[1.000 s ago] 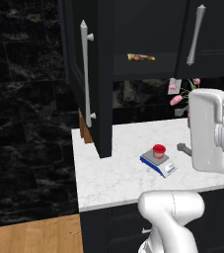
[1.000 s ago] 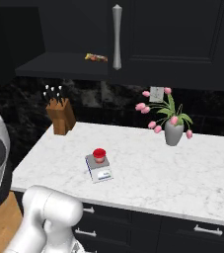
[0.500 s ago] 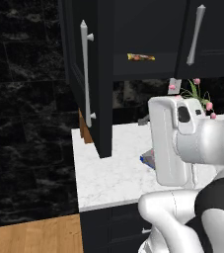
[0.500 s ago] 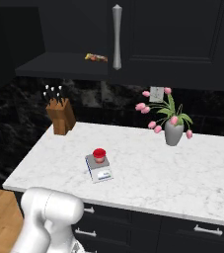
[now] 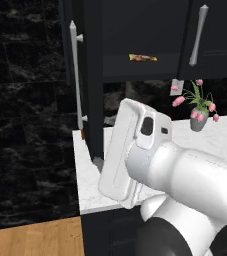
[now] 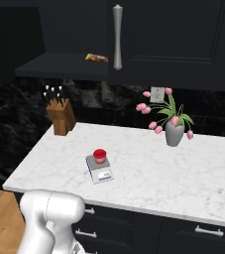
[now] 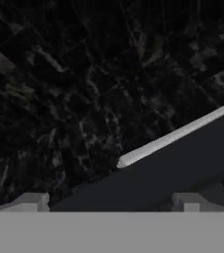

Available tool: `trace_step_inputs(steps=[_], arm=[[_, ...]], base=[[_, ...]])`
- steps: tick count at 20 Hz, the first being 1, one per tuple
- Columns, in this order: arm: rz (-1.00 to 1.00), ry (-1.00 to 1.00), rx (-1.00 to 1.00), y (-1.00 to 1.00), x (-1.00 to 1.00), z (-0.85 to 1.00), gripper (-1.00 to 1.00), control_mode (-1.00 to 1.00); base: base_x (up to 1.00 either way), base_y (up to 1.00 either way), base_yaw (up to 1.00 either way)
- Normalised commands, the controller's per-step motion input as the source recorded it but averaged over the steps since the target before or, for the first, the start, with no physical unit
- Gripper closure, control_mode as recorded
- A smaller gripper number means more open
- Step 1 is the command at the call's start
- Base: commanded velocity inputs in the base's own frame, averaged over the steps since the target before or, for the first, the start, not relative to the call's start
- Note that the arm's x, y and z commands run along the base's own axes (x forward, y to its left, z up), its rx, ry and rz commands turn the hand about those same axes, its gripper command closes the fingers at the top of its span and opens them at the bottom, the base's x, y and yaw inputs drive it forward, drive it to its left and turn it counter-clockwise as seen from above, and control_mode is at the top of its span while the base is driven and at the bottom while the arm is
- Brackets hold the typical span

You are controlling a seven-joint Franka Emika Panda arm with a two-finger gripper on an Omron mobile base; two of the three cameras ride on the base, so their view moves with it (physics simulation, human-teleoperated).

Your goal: Pick the jam and place it on the digital scale for weighing, and close the cabinet.

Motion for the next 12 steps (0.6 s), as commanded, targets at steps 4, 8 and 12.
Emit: trace_step_inputs(steps=[4,8,12], arm=[[-0.28,-0.48,0.64,0.89,-0.70,-1.00,-1.00,-1.00],[-0.32,-0.43,0.65,0.78,-0.64,-1.00,-1.00,-1.00],[-0.36,-0.26,0.54,0.82,-0.09,-0.85,-1.00,-1.00]], base=[[0.00,0.00,0.00],[0.00,0.00,0.00],[0.00,0.00,0.00]])
